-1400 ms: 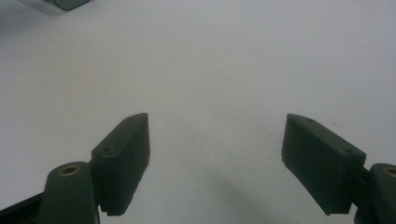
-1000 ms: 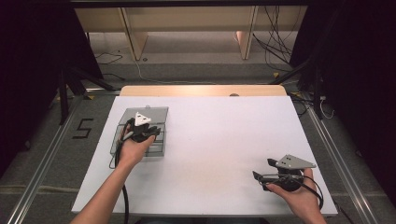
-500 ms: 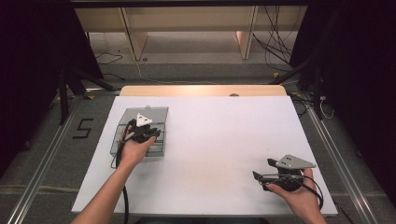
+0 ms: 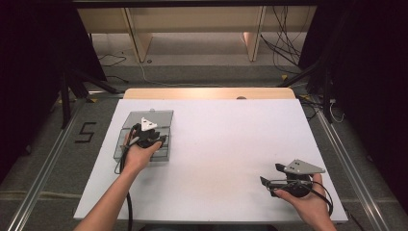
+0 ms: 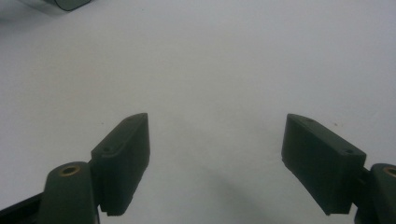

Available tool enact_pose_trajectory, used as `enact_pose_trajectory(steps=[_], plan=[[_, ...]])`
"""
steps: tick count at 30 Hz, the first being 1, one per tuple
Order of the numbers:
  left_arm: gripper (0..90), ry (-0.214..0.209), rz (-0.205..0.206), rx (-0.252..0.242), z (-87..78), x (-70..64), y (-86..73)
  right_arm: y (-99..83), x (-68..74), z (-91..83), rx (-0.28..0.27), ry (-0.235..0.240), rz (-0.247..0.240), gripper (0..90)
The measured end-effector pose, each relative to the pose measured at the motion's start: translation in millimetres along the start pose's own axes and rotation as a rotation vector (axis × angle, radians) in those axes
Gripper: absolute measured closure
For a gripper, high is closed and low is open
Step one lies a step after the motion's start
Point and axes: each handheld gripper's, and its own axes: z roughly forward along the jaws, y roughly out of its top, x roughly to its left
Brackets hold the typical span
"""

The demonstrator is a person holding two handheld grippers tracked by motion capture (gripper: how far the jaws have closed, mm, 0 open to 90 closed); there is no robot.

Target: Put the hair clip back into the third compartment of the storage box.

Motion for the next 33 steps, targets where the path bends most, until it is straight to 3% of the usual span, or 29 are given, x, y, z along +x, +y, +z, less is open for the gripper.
enact_pose_trajectory(steps=[10, 19, 25, 33], plan=[[50.5, 0.011, -0.031, -0.014, -10.6, -4.2, 3.5, -0.1, -0.3, -0.5, -0.001, 0.001, 0.001, 24.5], [40.7, -0.010, -0.004, -0.004, -21.0, -10.4, 5.7, 0.0, -0.2, -0.9, -0.001, 0.002, 0.000, 24.4], [31.2, -0.032, -0.040, -0.010, -26.4, -12.2, 4.4, 0.0, -0.3, -1.8, -0.002, 0.000, 0.001, 24.4], [25.6, -0.061, -0.001, -0.018, -34.9, -18.4, 0.0, -0.2, -0.9, -2.3, -0.006, -0.001, 0.001, 24.2]])
